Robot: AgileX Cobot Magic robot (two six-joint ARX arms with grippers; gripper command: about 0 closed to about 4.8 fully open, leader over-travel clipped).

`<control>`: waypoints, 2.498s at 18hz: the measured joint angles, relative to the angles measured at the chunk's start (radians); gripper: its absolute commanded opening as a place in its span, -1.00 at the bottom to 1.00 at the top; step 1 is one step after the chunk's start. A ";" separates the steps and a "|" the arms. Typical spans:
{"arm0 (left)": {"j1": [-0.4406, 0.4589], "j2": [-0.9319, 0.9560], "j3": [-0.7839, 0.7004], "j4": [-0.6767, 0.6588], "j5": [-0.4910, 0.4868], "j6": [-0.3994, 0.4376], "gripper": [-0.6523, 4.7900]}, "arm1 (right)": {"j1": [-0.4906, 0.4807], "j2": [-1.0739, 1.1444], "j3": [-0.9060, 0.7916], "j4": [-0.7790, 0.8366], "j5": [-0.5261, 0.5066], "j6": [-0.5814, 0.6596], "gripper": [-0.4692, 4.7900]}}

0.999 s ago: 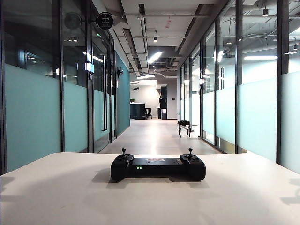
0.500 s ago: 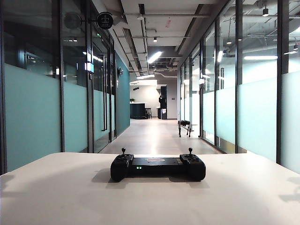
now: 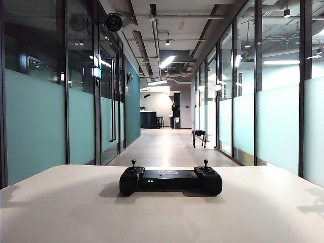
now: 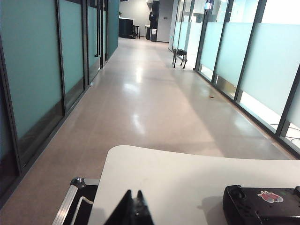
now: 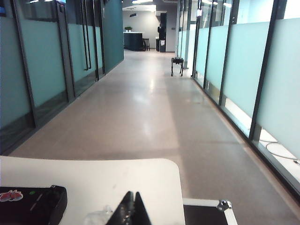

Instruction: Push the left joystick on the remote control sitting on the white table backward to make the robot dog back up in a straight line until it returns close to you.

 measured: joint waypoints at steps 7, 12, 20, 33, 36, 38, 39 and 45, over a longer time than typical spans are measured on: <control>0.000 0.285 0.068 0.169 0.028 0.000 -0.78 | 0.005 0.181 0.036 0.104 -0.070 0.000 -0.84; -0.004 0.472 0.119 0.277 0.084 0.000 -0.78 | 0.072 0.310 0.036 0.222 -0.073 0.000 -0.84; -0.081 0.685 0.200 0.322 0.100 0.019 -0.78 | 0.209 0.466 0.036 0.338 -0.068 0.000 -0.84; -0.081 0.880 0.237 0.365 0.209 0.019 -0.78 | 0.303 0.727 0.036 0.515 -0.042 0.000 -0.84; -0.081 0.919 0.264 0.362 0.212 0.019 -0.78 | 0.331 0.816 0.036 0.596 -0.005 0.000 -0.84; -0.081 0.955 0.303 0.364 0.213 0.019 -0.78 | 0.340 0.870 0.037 0.660 -0.002 0.000 -0.84; -0.081 0.969 0.317 0.364 0.217 0.019 -0.78 | 0.341 0.897 0.037 0.681 -0.003 0.000 -0.84; -0.098 1.081 0.412 0.356 0.286 0.019 -0.78 | 0.341 1.015 0.059 0.750 -0.003 0.000 -0.84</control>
